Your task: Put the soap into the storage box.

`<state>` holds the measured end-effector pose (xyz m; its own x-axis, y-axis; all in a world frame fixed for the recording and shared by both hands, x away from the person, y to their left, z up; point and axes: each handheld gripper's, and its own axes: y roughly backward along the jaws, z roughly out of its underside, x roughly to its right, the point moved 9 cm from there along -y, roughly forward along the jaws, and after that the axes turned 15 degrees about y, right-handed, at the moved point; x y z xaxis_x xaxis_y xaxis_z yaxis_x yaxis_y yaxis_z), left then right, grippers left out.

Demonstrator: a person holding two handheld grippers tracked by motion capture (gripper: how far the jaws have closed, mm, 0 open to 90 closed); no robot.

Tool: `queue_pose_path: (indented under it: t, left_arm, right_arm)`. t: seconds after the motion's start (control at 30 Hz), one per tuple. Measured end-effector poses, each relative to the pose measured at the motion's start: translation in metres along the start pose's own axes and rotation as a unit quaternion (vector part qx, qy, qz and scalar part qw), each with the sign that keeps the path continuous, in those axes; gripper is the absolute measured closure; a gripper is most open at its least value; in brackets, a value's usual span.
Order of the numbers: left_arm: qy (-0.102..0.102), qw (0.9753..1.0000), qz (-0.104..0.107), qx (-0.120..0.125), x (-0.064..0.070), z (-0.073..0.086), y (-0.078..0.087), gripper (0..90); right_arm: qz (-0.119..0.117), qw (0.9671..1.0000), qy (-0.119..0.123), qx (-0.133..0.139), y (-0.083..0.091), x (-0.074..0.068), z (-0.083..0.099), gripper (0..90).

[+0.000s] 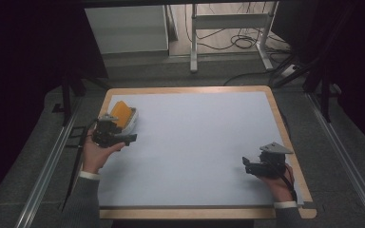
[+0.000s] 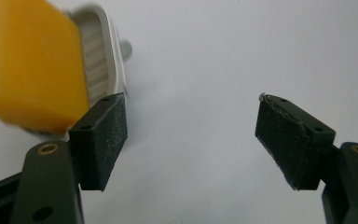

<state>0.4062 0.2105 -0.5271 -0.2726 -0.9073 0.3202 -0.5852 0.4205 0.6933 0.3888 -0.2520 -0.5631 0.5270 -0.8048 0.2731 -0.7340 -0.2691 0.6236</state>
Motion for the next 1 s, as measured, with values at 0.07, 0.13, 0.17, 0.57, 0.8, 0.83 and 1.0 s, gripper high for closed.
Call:
queue_pose_path:
  t: [0.07,0.13,0.17,0.57,0.8,0.83,1.0]
  left_arm:
    - [-0.002,1.0,0.001,0.0,0.001,0.011,-0.001,25.3]
    - [0.0,0.9999,0.011,-0.002,0.003,0.022,-0.002,25.3]
    - [-0.002,0.9999,0.013,-0.001,0.004,0.032,-0.002,25.8]
    - [0.011,0.9997,0.015,-0.013,-0.004,0.067,-0.005,25.5]
    - [0.009,0.9996,0.02,-0.018,-0.005,0.068,-0.007,25.0]
    - [0.008,0.9995,0.022,-0.021,-0.004,0.069,-0.008,24.5]
    - [0.01,0.9994,0.023,-0.022,-0.004,0.069,-0.007,23.4]
  right_arm:
    - [0.0,1.0,0.0,0.0,0.0,0.0,0.0,7.6]
    - [0.0,1.0,0.002,0.0,0.0,-0.001,-0.001,7.6]
    - [0.0,1.0,0.002,-0.001,0.0,-0.001,-0.001,7.6]
    - [0.0,1.0,0.007,0.0,-0.001,-0.002,-0.001,7.6]
    - [0.003,1.0,0.009,0.001,-0.001,-0.001,-0.002,7.7]
    - [0.003,1.0,0.009,0.001,-0.001,-0.001,-0.002,7.6]
    - [0.002,0.9999,0.011,0.004,-0.001,-0.002,-0.002,7.6]
